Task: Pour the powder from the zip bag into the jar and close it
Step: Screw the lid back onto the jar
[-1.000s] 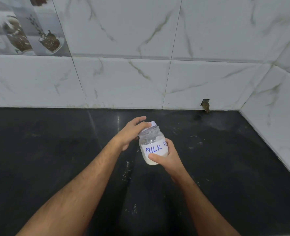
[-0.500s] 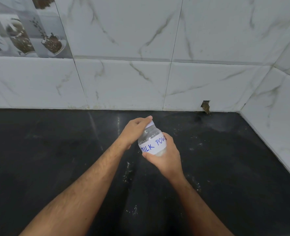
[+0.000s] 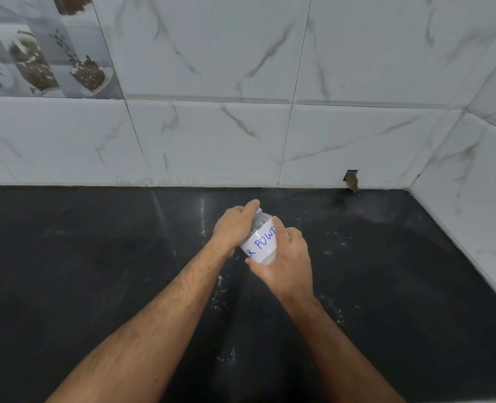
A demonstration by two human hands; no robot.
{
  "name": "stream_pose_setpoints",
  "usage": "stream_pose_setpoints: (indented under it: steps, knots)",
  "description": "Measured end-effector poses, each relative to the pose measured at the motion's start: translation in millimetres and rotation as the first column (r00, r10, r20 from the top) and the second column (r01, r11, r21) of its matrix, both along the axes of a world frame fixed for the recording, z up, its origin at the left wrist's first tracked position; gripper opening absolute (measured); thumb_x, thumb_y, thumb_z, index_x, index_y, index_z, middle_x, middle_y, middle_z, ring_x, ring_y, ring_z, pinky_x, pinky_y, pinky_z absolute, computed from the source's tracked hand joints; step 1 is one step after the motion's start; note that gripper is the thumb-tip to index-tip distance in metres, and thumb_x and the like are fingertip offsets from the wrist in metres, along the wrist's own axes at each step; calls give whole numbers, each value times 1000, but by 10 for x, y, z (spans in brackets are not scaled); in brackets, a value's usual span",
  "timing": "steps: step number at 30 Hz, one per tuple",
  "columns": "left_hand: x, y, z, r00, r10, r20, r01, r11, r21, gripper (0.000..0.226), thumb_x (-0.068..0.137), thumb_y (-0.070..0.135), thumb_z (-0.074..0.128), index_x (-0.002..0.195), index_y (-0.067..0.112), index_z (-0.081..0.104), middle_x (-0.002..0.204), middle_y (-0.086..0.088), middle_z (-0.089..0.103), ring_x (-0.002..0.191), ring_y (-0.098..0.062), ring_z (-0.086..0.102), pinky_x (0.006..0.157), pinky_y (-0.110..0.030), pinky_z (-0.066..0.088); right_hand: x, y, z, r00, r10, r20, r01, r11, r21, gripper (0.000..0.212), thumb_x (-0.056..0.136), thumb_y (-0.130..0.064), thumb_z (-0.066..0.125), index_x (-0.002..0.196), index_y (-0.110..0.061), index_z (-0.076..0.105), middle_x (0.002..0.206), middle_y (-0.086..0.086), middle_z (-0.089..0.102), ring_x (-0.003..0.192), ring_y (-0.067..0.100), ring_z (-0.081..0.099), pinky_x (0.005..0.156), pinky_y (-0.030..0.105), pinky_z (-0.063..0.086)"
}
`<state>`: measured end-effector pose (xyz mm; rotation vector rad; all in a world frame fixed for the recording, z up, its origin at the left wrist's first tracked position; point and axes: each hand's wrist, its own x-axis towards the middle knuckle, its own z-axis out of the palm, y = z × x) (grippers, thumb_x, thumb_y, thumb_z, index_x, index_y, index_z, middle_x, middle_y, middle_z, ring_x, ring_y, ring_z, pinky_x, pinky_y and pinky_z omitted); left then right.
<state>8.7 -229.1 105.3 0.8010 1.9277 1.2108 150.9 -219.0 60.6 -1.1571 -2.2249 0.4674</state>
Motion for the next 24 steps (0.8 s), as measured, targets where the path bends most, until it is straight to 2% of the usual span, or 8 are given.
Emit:
stream_pose_setpoints:
  steps: [4,7,10,13,17,19,22,24]
  knots:
    - [-29,-19,-18,998,-20,62,17,999,51,58,87,58,48,100,5,69,83,-6,73,72,-20,65,73,-38,50,5,28,10,999,23,-50,-28,993,-113,101,62,-53,86,147,-29,38,118,-1,54,102,14,50,83,29,49]
    - [-72,-70,-7,992,-95,77,85,988,127,53,89,55,51,96,6,71,85,-6,74,72,-16,67,73,-35,51,15,40,82,973,22,-229,-105,928,-356,93,54,-53,84,136,-37,43,114,-14,59,100,6,57,82,25,51]
    - [-164,-140,-21,975,-199,100,176,963,204,45,92,50,54,101,9,72,91,-7,75,79,-17,70,73,-31,53,53,95,124,873,-21,-488,-339,693,-636,83,53,-41,87,128,-31,51,116,-6,68,106,14,68,77,27,59]
    - [-280,-195,-72,963,-217,161,167,947,275,34,95,40,61,123,23,67,109,4,76,93,-9,73,74,-20,55,77,120,142,811,-58,-582,-476,513,-714,85,57,-37,87,132,-20,51,124,7,67,110,25,70,80,42,63]
    - [-410,-231,-122,973,-112,199,58,964,260,40,92,26,69,129,15,61,96,3,73,88,-12,70,92,-41,57,57,122,98,813,-106,-572,-399,614,-681,71,68,-17,89,126,-28,49,121,2,66,104,16,70,70,25,60]
    - [-424,-230,-120,970,-94,223,38,969,244,34,90,22,71,122,15,64,89,2,74,87,-16,69,98,-47,55,43,127,74,851,-95,-517,-297,724,-622,78,65,-25,90,128,-34,46,118,-8,65,104,12,67,74,21,58]
    - [-333,-187,-33,962,-141,235,82,967,242,27,91,30,70,110,12,68,82,7,71,74,-10,65,76,-29,59,10,101,62,950,-49,-307,-80,915,-395,88,57,-45,87,133,-36,43,118,-14,58,106,6,57,84,25,52]
    - [-213,-117,34,974,-145,175,106,971,213,41,85,52,68,101,14,70,86,7,73,77,-10,67,72,-25,55,-38,43,43,983,-5,-183,-43,965,-258,96,58,-50,86,140,-34,39,121,-8,54,109,9,52,87,29,49]
